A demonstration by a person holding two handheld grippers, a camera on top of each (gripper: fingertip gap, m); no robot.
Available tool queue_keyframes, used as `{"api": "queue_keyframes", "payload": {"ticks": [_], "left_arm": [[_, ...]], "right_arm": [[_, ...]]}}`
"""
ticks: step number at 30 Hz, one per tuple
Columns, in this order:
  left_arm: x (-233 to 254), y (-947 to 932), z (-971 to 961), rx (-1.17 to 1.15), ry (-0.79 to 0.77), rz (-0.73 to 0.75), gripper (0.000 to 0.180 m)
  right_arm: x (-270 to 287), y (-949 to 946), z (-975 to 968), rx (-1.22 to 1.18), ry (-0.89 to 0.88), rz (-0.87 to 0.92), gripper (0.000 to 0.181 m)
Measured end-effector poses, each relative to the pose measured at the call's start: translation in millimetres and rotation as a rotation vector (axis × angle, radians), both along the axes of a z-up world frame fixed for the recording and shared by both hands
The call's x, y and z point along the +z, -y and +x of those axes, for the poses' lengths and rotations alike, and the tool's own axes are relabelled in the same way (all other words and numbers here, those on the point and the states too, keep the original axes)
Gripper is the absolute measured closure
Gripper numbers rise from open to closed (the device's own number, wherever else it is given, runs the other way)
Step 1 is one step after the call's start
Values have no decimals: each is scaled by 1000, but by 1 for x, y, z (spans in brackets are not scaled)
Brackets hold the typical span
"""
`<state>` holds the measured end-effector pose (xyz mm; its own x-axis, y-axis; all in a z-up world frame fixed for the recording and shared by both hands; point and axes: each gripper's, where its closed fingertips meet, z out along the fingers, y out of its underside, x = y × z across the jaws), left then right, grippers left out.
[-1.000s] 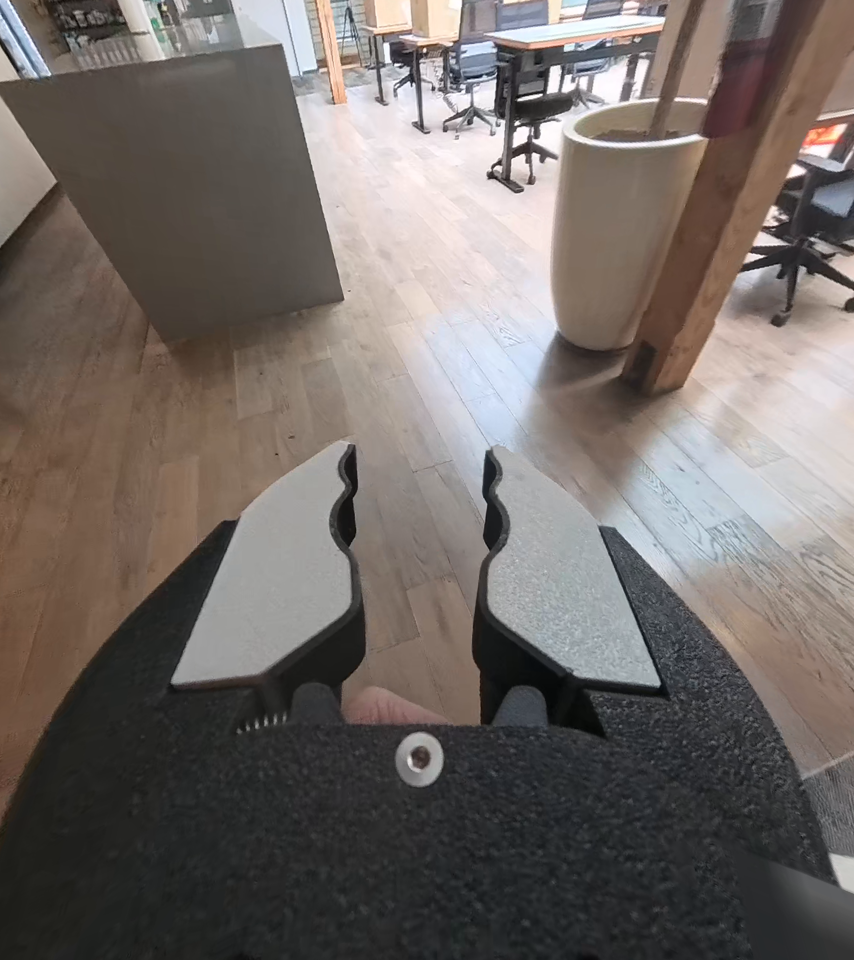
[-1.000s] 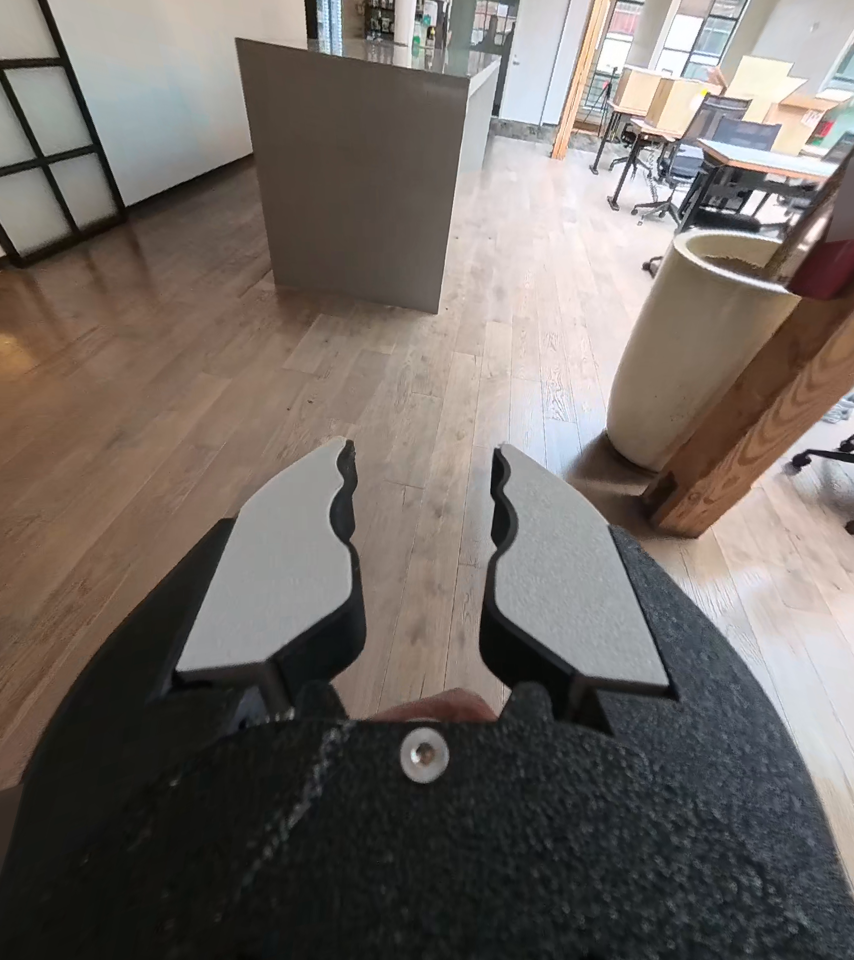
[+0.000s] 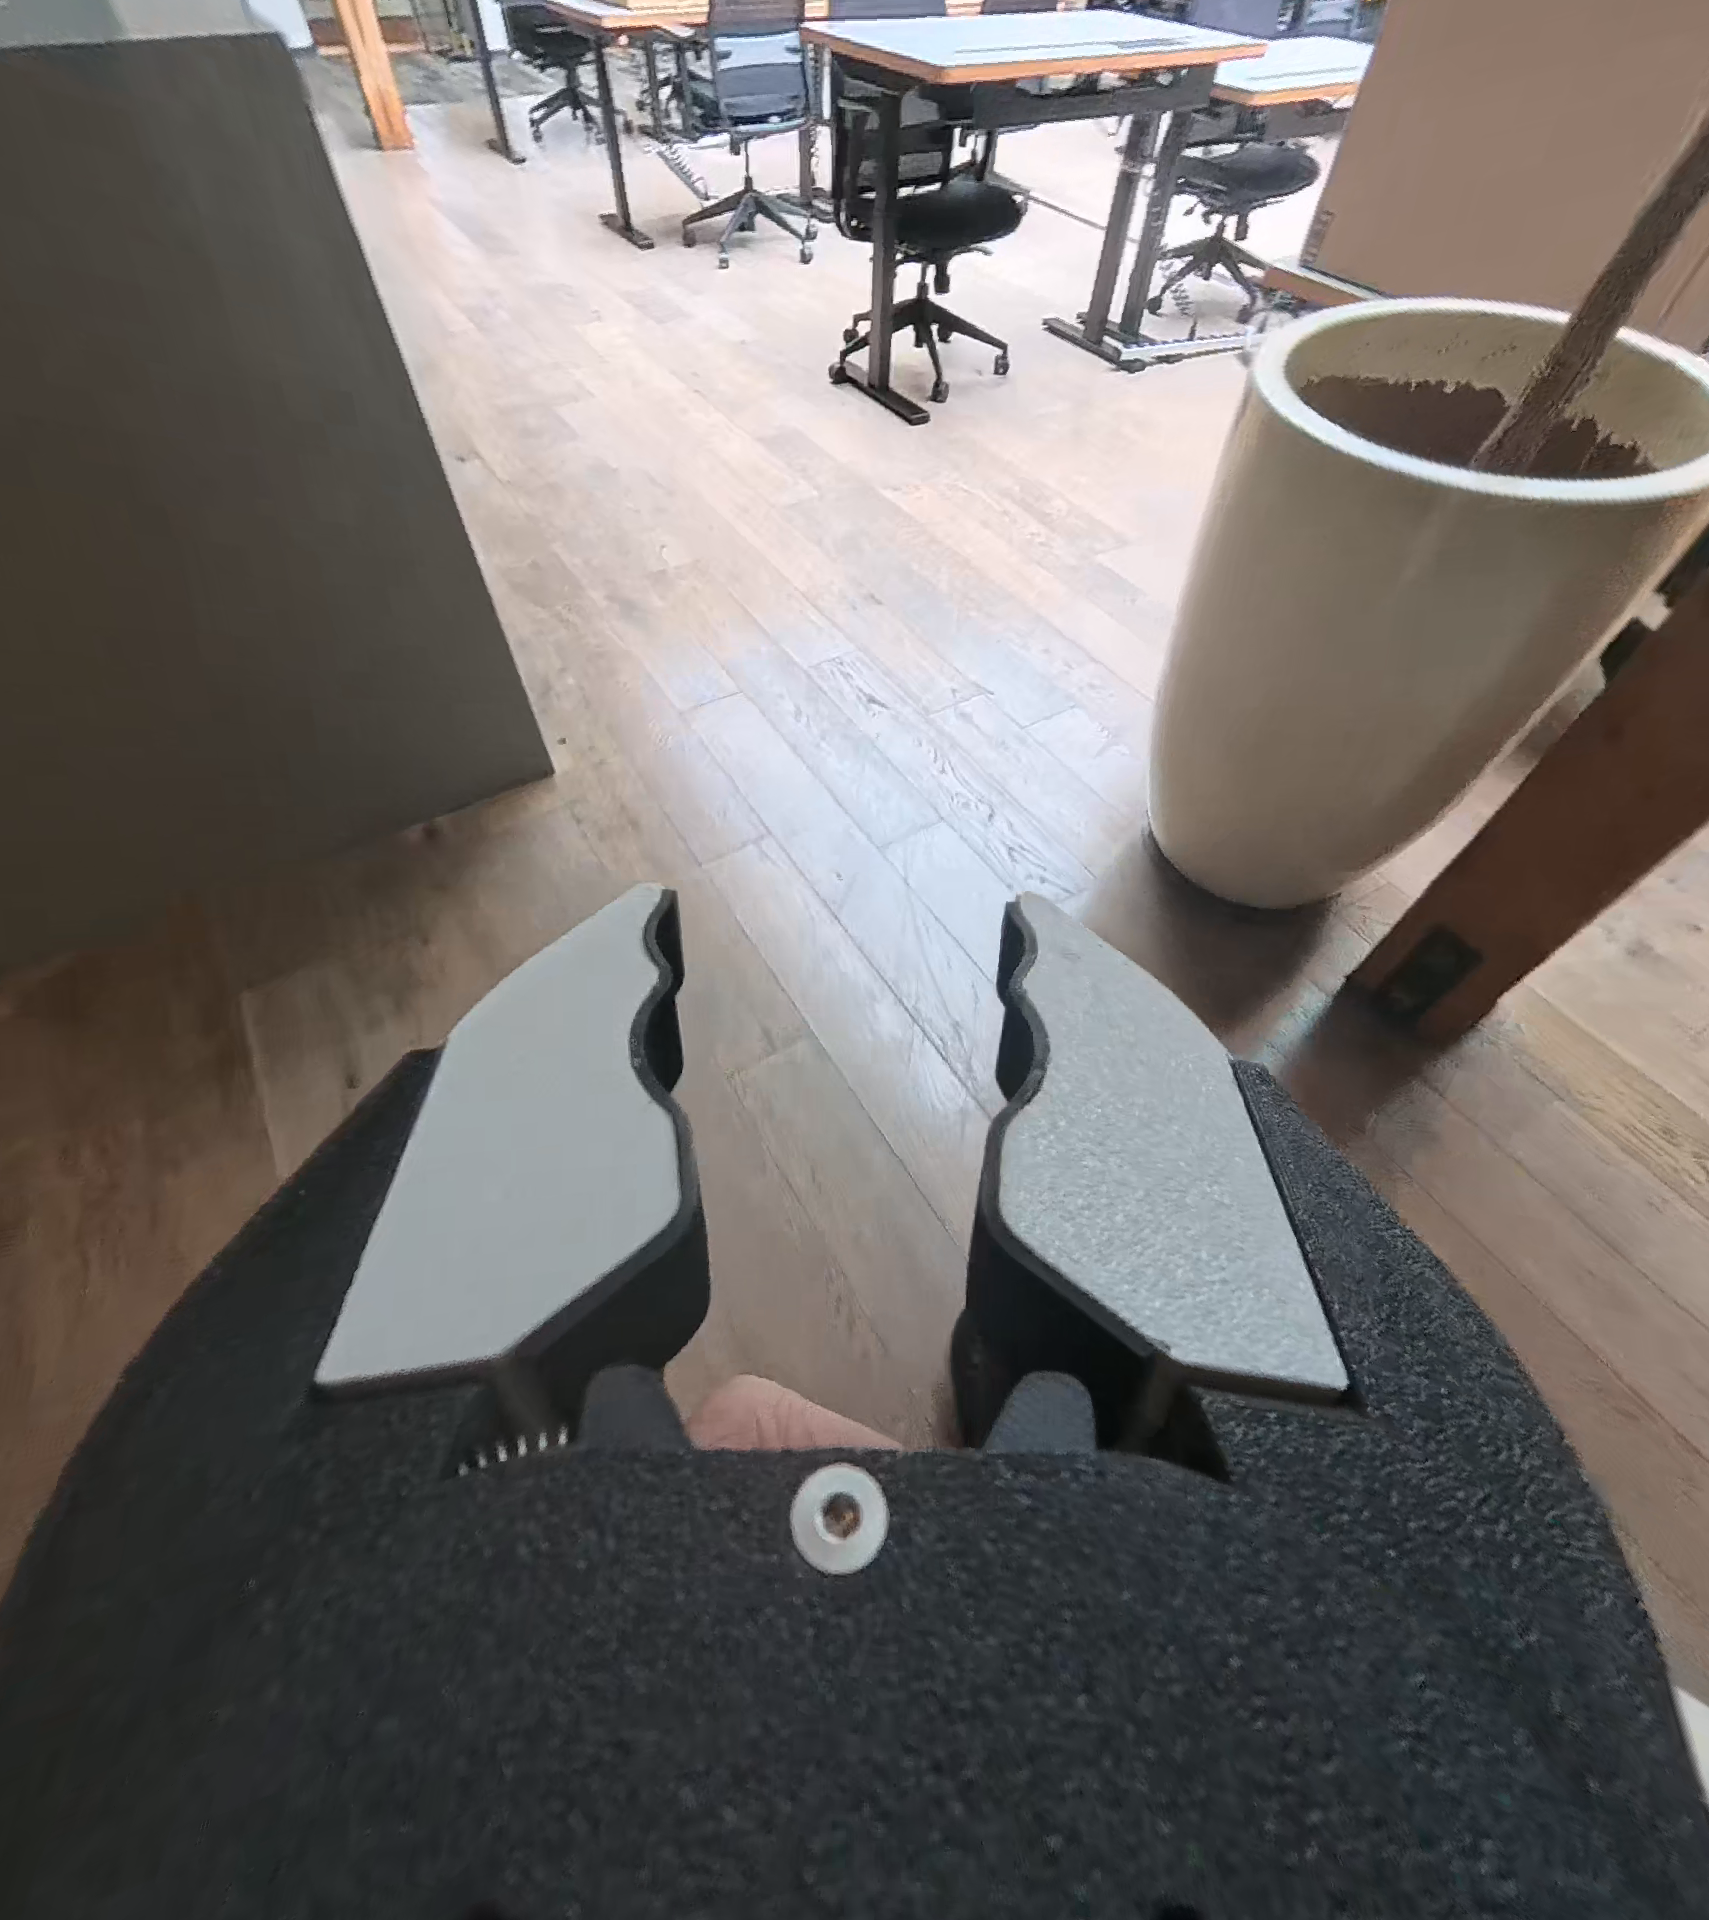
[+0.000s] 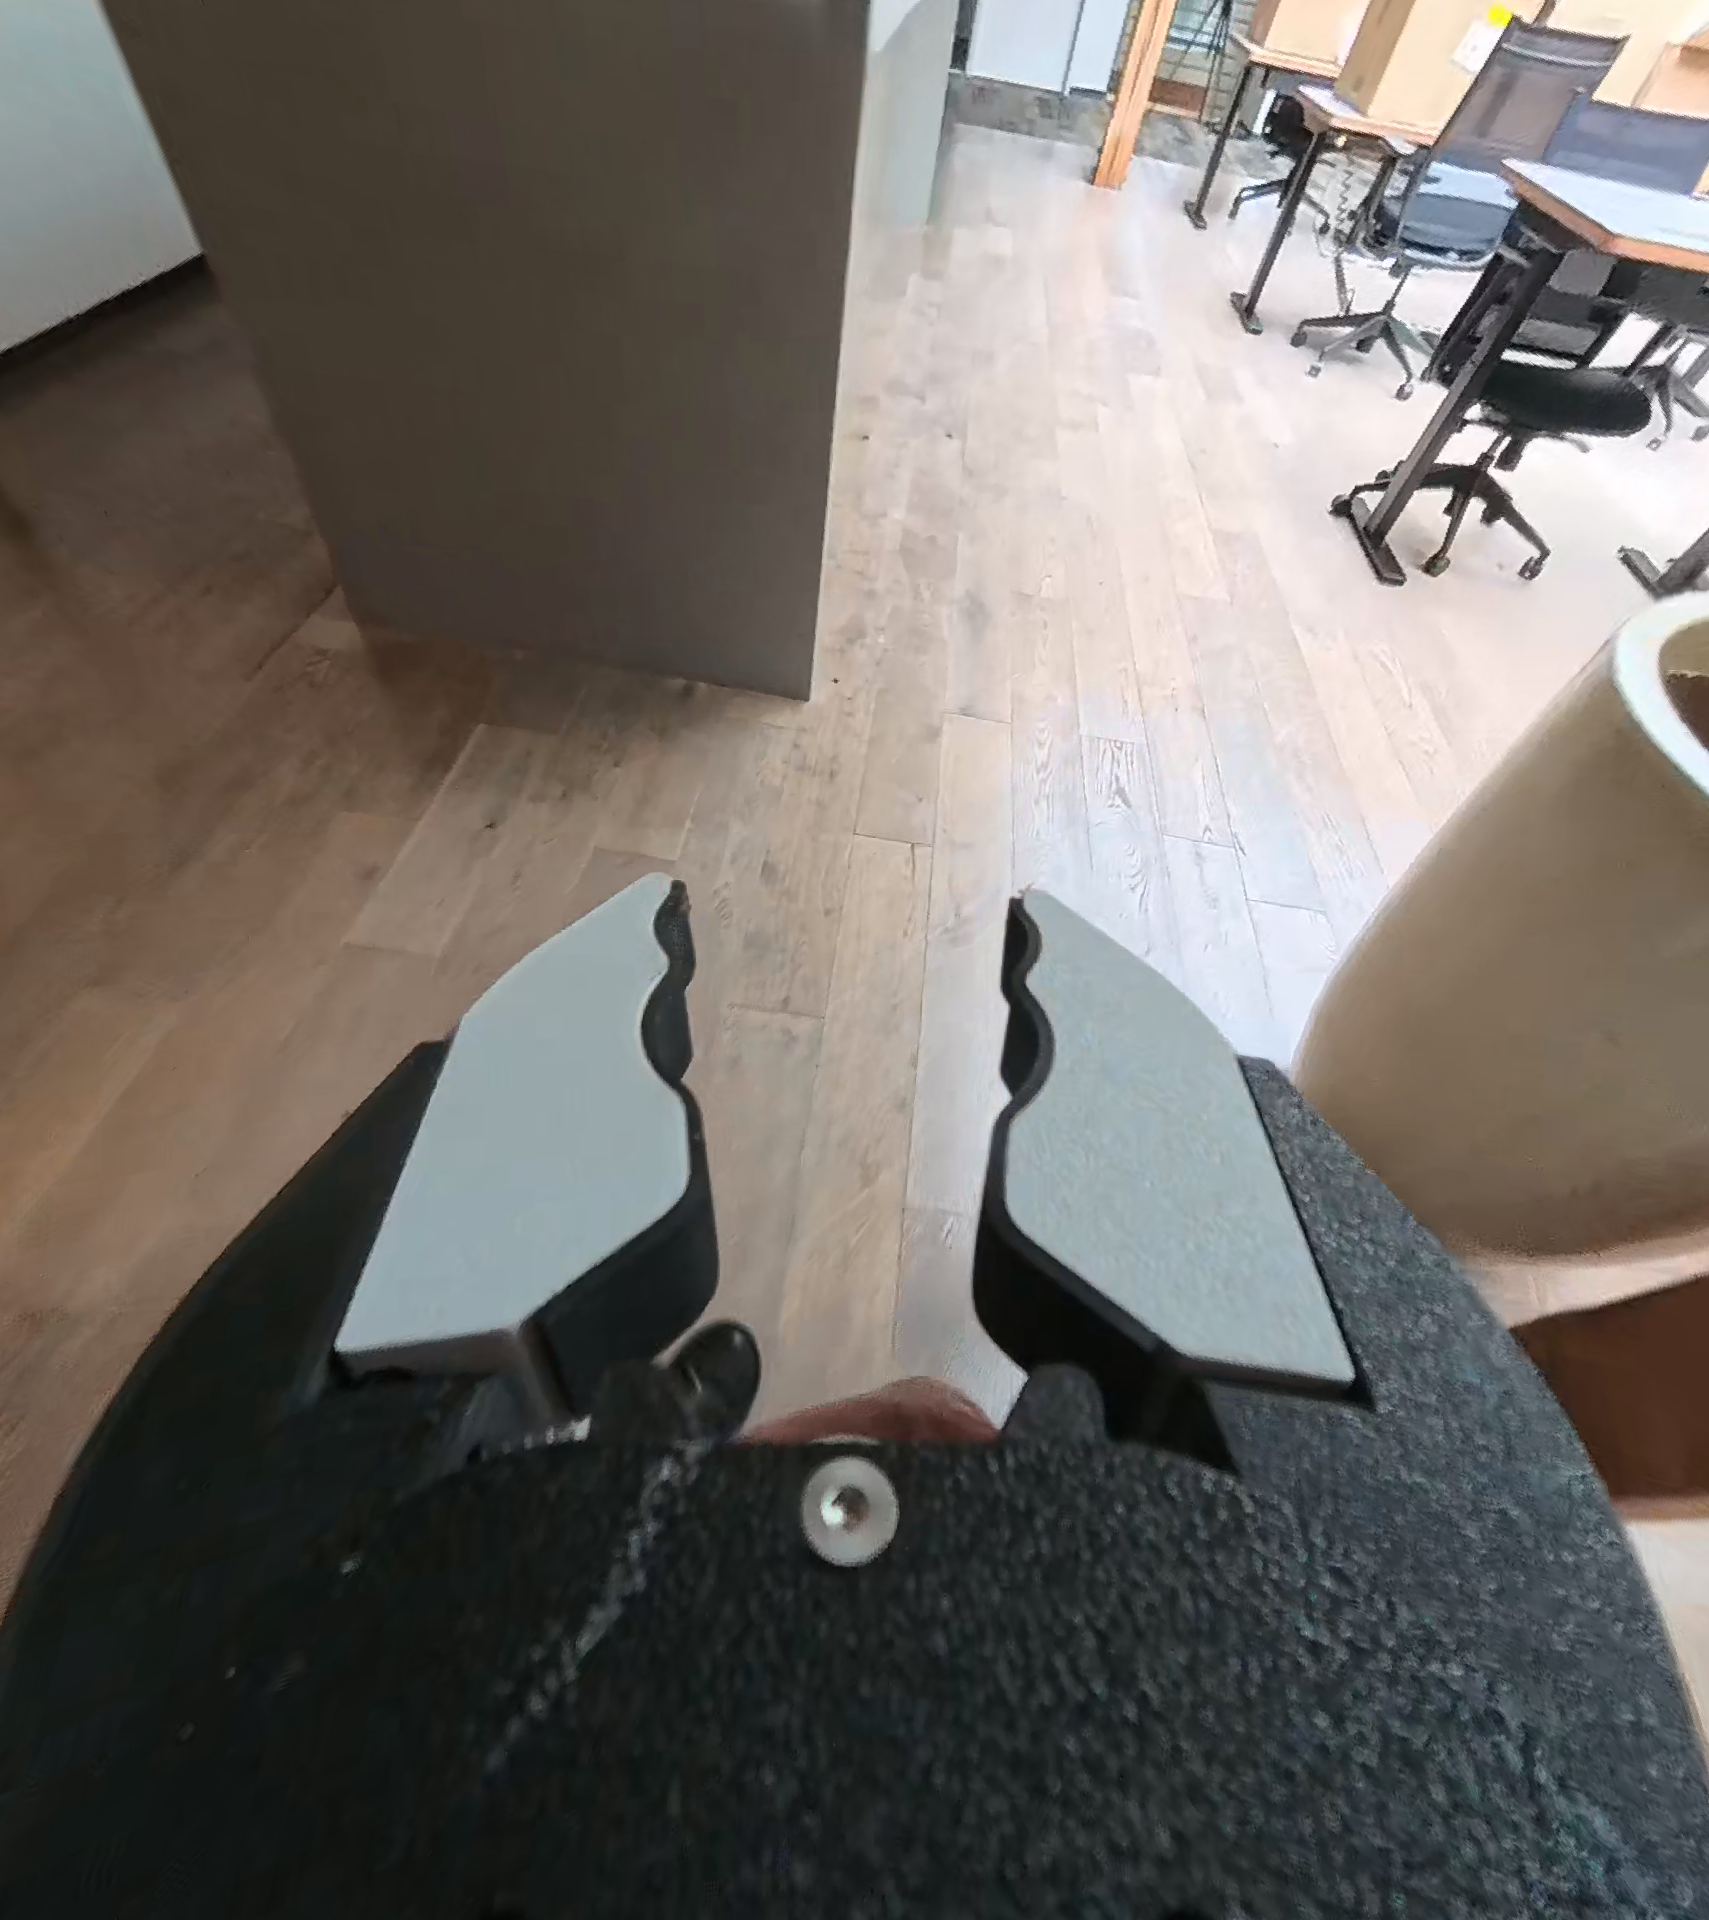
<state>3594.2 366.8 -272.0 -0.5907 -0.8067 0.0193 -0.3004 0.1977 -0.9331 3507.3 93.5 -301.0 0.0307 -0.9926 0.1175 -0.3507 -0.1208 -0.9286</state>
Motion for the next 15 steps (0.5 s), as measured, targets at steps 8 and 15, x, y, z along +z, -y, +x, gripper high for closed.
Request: {"api": "queue_keyframes", "payload": {"ticks": [8, 15], "left_arm": [[-4, 113, 267, -52, 31, -5, 117], [12, 201, 486, -40, 28, -21, 108]], "right_arm": [[5, 111, 266, -49, 40, -9, 126], [38, 197, 484, -60, 57, -62, 128]]}}
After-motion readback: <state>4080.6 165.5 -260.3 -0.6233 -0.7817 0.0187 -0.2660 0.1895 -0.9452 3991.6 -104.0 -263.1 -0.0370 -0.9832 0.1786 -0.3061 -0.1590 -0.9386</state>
